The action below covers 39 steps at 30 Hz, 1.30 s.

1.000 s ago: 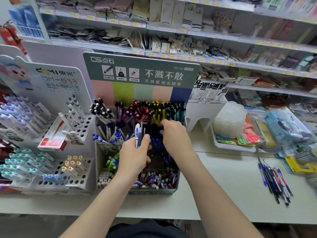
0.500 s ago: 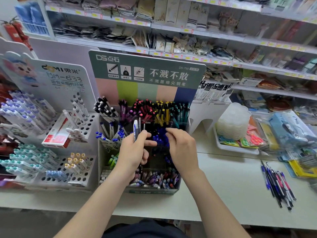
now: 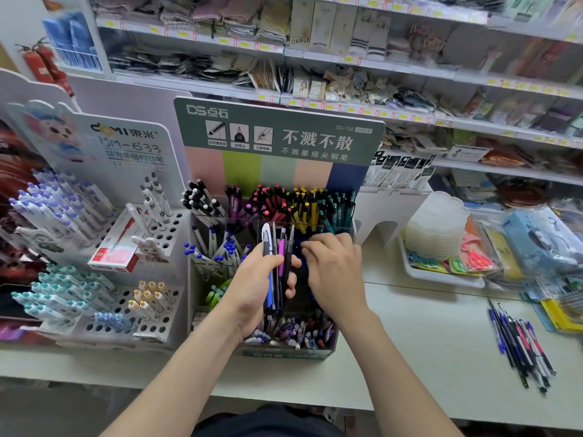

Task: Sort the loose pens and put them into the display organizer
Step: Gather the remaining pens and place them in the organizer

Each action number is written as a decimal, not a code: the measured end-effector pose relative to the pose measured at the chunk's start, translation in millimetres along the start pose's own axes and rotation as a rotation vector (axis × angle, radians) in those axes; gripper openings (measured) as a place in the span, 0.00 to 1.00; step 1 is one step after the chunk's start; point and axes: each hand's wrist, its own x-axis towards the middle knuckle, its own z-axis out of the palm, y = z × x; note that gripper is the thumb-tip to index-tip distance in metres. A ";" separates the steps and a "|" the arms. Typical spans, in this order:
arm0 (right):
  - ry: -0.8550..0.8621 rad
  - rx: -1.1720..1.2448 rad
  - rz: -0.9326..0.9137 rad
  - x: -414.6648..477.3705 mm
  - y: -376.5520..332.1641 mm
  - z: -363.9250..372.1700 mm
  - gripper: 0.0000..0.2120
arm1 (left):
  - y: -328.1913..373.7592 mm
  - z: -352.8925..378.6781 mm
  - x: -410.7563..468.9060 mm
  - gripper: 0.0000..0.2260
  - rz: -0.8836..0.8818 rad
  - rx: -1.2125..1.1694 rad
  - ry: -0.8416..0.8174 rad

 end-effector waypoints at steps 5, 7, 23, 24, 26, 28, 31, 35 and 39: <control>-0.128 0.612 0.330 -2.1 -39.8 -33.4 0.12 | 0.2 -4.5 -1.6 0.09 0.069 0.190 -0.017; -0.144 0.708 0.421 -4.8 -50.0 -35.6 0.11 | 1.8 -4.9 -3.6 0.09 0.087 0.253 -0.046; -0.279 1.037 0.630 2.3 -44.2 -34.4 0.10 | 2.9 -23.8 -7.2 0.20 0.158 0.648 -0.160; -0.309 1.075 0.635 2.1 -44.5 -35.8 0.10 | 4.0 -23.8 -10.2 0.18 0.145 0.638 -0.180; -0.265 1.125 0.689 2.1 -47.7 -34.8 0.12 | 4.5 -21.6 -13.4 0.13 0.111 0.610 -0.170; -0.070 1.117 0.764 3.6 -52.1 -30.9 0.12 | 3.3 -20.7 -13.2 0.10 0.056 0.501 -0.108; 0.234 1.231 0.765 10.6 -53.7 -37.6 0.13 | 4.7 -25.7 -13.1 0.14 -0.070 0.273 -0.037; 0.040 1.121 0.619 12.2 -40.3 -47.5 0.11 | 8.9 -38.3 -15.9 0.25 -0.150 -0.001 -0.083; -0.365 0.782 0.636 5.7 -28.5 -37.1 0.08 | 6.8 -40.6 -14.8 0.23 -0.083 -0.067 -0.042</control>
